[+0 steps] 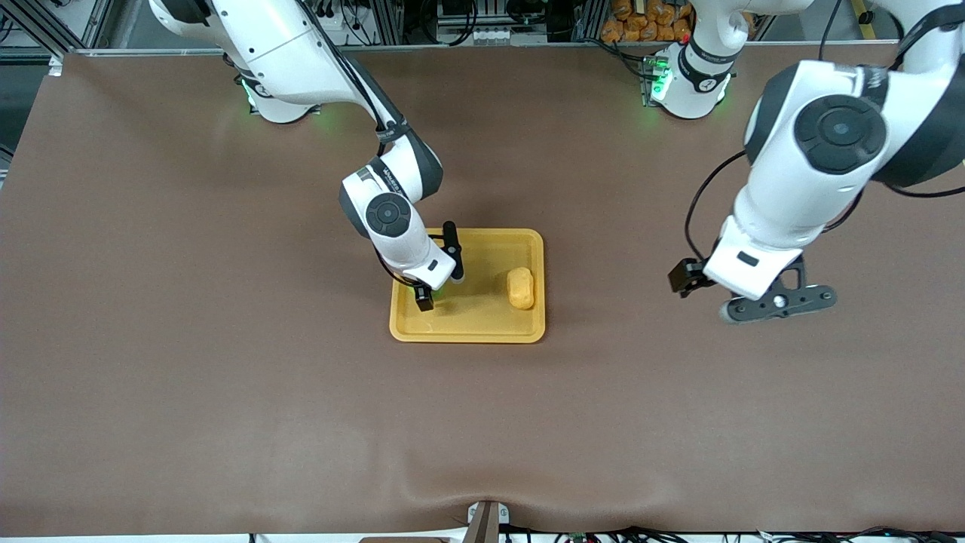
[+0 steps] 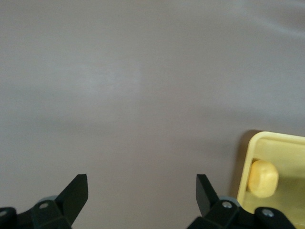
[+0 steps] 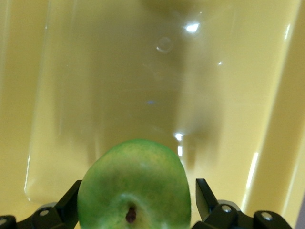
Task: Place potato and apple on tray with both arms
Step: 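Release the apple onto the tray with the right gripper and lift away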
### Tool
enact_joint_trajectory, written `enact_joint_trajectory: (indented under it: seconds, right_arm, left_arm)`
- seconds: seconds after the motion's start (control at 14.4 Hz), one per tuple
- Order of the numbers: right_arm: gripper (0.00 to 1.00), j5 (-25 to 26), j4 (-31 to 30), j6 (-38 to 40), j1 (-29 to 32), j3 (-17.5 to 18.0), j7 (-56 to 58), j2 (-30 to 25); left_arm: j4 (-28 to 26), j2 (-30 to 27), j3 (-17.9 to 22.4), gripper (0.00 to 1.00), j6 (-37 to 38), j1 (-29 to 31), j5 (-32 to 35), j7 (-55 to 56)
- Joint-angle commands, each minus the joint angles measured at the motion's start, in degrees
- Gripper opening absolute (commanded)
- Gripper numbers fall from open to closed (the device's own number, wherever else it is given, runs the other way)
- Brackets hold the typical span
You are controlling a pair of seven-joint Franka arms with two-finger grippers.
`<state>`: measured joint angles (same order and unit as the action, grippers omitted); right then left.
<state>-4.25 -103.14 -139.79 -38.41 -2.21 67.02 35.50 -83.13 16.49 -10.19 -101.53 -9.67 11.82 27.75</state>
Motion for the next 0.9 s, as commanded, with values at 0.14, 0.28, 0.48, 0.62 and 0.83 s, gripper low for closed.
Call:
enact_joint_trajectory:
  seconds: [0.14,0.28,0.48,0.62,0.83]
  right_arm:
    - [1.0,1.1,-0.4,3.8,-0.6,-0.7,-0.2,-3.9]
    - [1.0,1.0,0.0,6.0,-0.4,-0.8,-0.5,-4.8]
    - [1.0,1.0,0.1,8.2,0.2,-0.9,-0.8,-5.9]
    - [1.0,0.9,0.2,10.5,0.4,-0.9,-0.8,-7.4]
    - [1.0,0.7,0.2,14.7,3.8,-0.9,-0.5,-10.6]
  left_arm:
    - [-0.9,-3.2,-0.4,1.0,2.7,3.9,-0.8,-8.7]
    - [-1.0,-4.3,-0.4,1.0,3.8,5.4,-0.9,-10.1]
    - [-1.2,-6.1,0.0,1.0,5.2,6.0,-1.7,-13.6]
    - [-1.2,-7.1,0.4,1.0,7.3,6.3,-2.2,-14.7]
    - [-4.4,-11.4,2.4,1.0,9.4,5.8,-5.0,-15.5]
